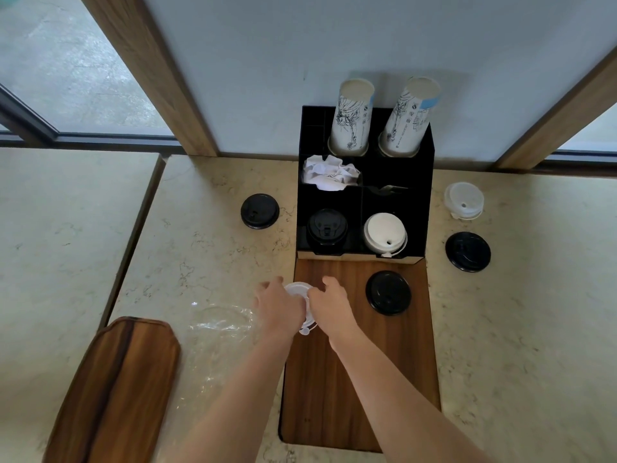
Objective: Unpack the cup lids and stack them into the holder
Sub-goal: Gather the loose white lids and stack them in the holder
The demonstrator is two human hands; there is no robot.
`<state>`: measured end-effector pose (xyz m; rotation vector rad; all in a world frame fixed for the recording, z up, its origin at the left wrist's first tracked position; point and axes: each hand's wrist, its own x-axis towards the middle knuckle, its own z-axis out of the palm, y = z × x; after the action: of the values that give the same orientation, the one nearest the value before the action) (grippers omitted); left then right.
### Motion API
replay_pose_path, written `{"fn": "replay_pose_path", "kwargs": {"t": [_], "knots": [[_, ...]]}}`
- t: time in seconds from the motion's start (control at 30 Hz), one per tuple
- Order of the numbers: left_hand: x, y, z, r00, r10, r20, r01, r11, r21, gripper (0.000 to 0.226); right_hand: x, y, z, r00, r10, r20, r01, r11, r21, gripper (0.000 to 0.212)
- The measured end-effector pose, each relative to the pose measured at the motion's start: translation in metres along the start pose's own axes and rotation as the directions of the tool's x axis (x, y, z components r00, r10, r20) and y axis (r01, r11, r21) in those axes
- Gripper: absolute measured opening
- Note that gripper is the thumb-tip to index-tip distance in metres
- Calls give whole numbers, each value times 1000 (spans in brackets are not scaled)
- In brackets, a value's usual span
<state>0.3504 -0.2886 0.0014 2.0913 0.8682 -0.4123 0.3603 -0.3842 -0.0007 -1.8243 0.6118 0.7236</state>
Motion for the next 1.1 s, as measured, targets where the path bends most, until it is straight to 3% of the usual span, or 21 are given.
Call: {"fn": "replay_pose_path", "kwargs": {"t": [0.1, 0.23, 0.47, 0.6, 0.73, 0.83, 0.93, 1.1], "knots": [[-6, -17, -3, 994, -101, -31, 98, 992, -78, 60, -1, 14, -8, 999, -31, -15, 29, 992, -120, 58], [-10, -22, -1, 967, -242, 74, 253, 940, -227, 37, -1, 18, -12, 996, -63, 58, 76, 966, -247, 56], [-6, -5, 10, 951, -297, 85, 306, 871, -385, 10, 2, 6, -4, 999, -52, 3, 50, 927, -371, 49], [-3, -11, 14, 955, -292, 49, 282, 850, -445, 8, 8, 4, -7, 999, 30, -18, -34, 956, -292, 45], [-8, -11, 12, 969, -237, 65, 238, 832, -501, 11, 13, 15, -11, 999, 20, 36, -13, 982, -186, 29], [-13, -1, 6, 977, -176, 120, 213, 803, -557, 10, 13, 17, -21, 992, 74, 101, -74, 997, -6, 29], [-19, 14, -2, 975, -75, 210, 197, 734, -650, 10, 7, 17, -46, 978, 100, 183, -134, 975, 179, 18], [-29, 48, 5, 939, 87, 332, 225, 574, -788, 24, 7, 28, -132, 966, -10, 260, -98, 911, 400, 30]]}}
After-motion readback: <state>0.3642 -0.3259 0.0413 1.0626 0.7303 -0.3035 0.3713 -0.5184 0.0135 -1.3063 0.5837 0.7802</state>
